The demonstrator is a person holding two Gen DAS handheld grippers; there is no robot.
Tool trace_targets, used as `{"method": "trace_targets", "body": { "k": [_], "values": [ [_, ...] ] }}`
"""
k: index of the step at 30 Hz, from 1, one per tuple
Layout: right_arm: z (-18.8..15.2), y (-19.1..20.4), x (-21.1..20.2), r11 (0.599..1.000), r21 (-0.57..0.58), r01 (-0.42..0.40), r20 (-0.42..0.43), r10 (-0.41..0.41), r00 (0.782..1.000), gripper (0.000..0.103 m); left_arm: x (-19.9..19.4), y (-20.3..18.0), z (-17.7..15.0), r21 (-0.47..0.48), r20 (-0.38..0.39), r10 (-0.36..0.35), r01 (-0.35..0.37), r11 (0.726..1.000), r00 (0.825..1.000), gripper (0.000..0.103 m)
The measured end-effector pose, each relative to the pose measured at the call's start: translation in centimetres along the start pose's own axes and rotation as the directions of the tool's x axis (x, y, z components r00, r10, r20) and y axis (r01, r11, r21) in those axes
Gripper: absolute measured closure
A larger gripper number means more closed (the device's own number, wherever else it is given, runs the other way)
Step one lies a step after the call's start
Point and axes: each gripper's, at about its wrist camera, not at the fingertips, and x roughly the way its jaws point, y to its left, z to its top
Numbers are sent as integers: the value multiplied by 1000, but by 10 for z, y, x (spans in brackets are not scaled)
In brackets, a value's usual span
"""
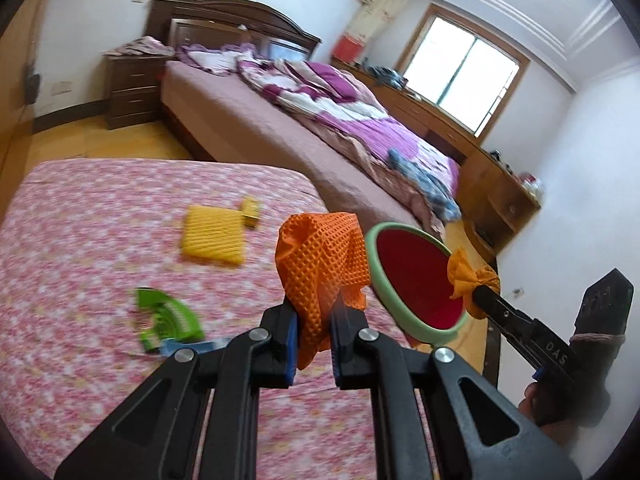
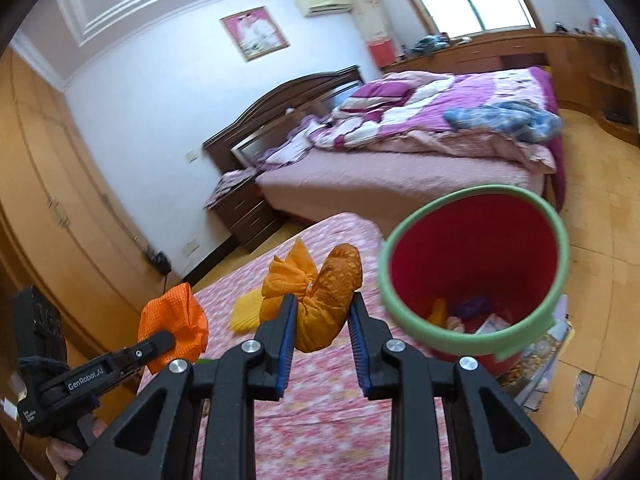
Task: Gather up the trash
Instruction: 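Carry both orange items over the red bucket and open both grippers to drop them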
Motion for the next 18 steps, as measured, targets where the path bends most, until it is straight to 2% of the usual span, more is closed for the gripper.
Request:
{"method": "trace_targets", "body": {
  "k": [5,18],
  "values": [
    [6,-33,-1,998,41,46,11,-47,999,75,29,-31,2,42,-33,-43,44,998,999,91],
    [14,-101,13,985,117,130,-19,-129,991,75,106,-91,0,123,-149,-96,114,986,984,91]
  ]
}}
